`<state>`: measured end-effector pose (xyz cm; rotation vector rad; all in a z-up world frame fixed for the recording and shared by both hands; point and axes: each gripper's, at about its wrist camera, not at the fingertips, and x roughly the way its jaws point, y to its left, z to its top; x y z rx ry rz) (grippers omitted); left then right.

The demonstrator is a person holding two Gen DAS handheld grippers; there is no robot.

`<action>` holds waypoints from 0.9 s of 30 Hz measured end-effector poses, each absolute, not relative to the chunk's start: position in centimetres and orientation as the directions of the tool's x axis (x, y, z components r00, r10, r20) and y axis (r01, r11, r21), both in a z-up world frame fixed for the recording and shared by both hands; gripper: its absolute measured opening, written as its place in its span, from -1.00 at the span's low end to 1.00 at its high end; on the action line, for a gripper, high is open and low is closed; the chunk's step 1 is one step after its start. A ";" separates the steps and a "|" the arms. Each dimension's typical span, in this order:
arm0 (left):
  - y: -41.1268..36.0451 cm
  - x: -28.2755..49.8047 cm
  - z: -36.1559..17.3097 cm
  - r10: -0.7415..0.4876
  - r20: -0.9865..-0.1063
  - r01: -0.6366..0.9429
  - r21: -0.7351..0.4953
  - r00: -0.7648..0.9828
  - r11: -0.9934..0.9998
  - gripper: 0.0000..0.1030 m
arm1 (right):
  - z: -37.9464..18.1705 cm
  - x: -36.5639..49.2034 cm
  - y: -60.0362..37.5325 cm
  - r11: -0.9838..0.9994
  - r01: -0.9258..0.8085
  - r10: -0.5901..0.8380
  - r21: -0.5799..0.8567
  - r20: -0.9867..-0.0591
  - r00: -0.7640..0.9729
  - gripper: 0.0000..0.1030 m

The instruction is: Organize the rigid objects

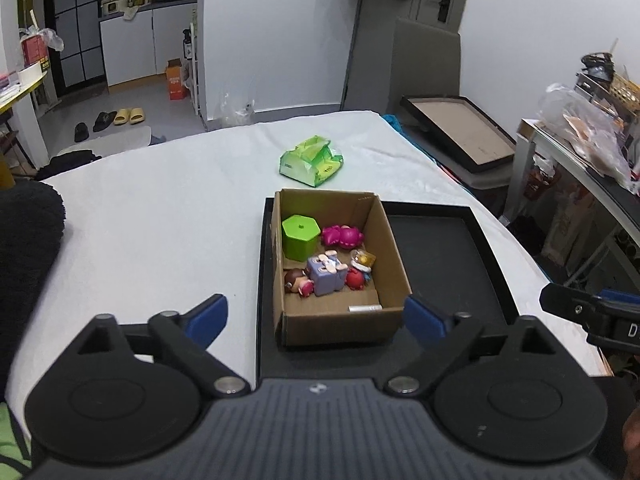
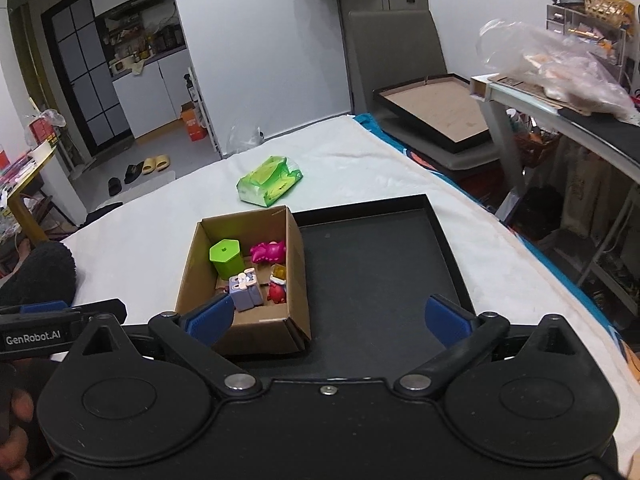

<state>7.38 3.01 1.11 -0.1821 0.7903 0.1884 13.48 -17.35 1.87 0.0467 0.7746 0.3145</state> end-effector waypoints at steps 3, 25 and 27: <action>2.1 6.4 1.8 0.100 -0.708 -0.213 -0.073 0.699 0.974 0.88 | 2.4 12.3 -17.7 0.954 -0.260 0.288 0.146 -0.676 0.678 1.00; -0.1 1.2 4.5 0.124 -0.671 -0.191 -0.028 0.731 0.981 0.89 | 5.0 6.7 -20.0 0.967 -0.234 0.242 0.099 -0.639 0.730 1.00; -0.3 1.0 4.7 0.124 -0.667 -0.190 -0.027 0.735 0.981 0.89 | 5.2 6.4 -20.1 0.968 -0.232 0.239 0.096 -0.638 0.732 1.00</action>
